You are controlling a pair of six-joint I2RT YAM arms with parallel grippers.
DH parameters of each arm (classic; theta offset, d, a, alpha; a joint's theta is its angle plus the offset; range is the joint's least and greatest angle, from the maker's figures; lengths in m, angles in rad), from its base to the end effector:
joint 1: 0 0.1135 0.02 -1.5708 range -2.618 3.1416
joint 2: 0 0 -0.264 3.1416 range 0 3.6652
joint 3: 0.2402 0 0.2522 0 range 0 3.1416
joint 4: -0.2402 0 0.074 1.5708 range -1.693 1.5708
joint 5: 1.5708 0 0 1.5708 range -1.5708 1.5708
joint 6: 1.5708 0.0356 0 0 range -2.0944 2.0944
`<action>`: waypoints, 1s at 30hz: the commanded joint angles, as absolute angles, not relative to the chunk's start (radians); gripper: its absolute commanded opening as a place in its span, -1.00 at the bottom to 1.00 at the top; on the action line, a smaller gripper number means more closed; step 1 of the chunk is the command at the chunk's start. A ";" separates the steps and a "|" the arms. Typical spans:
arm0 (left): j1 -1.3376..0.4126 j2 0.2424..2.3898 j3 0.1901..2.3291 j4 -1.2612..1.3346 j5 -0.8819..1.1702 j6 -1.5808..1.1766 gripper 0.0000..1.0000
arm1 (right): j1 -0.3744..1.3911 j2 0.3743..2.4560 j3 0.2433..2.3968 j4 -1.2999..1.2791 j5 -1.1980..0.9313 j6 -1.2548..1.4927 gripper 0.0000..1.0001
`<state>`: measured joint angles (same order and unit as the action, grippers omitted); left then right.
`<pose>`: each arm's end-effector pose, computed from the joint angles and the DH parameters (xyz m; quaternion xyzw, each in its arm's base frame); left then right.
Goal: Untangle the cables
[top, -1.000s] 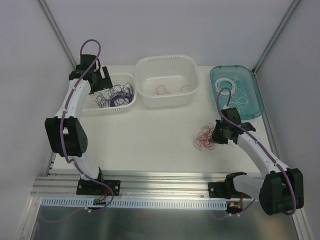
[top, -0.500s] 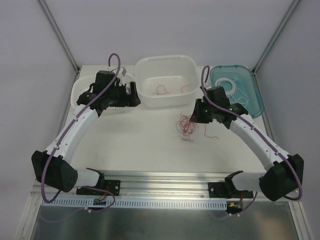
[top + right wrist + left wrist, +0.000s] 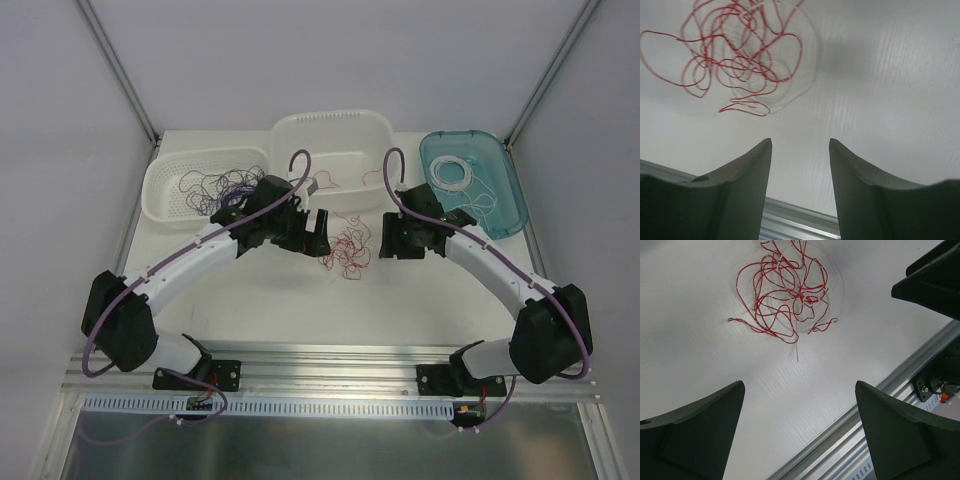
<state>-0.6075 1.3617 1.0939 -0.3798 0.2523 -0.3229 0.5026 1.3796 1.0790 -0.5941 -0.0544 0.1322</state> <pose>0.2444 -0.1807 0.2994 0.1814 0.8713 -0.2989 0.3444 0.2533 0.1414 0.2720 -0.1825 0.9253 0.1278 0.3070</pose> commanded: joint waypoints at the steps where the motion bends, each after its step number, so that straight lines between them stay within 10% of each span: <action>1: -0.664 1.456 1.146 -0.298 0.241 -0.351 0.87 | 0.479 1.379 1.026 -0.540 -0.018 0.172 0.05; 25: -0.690 1.805 1.256 -0.249 0.158 -0.414 0.63 | 0.531 1.597 0.857 -0.219 -0.052 0.779 0.00; 30: -0.690 1.853 1.256 -0.247 0.114 -0.426 0.50 | 0.537 1.611 0.871 -0.230 -0.032 0.773 -0.35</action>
<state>-0.6872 1.8286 1.2263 -0.2649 0.1612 -0.4095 0.5285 1.6058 0.8688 -0.2558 -0.0444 0.7387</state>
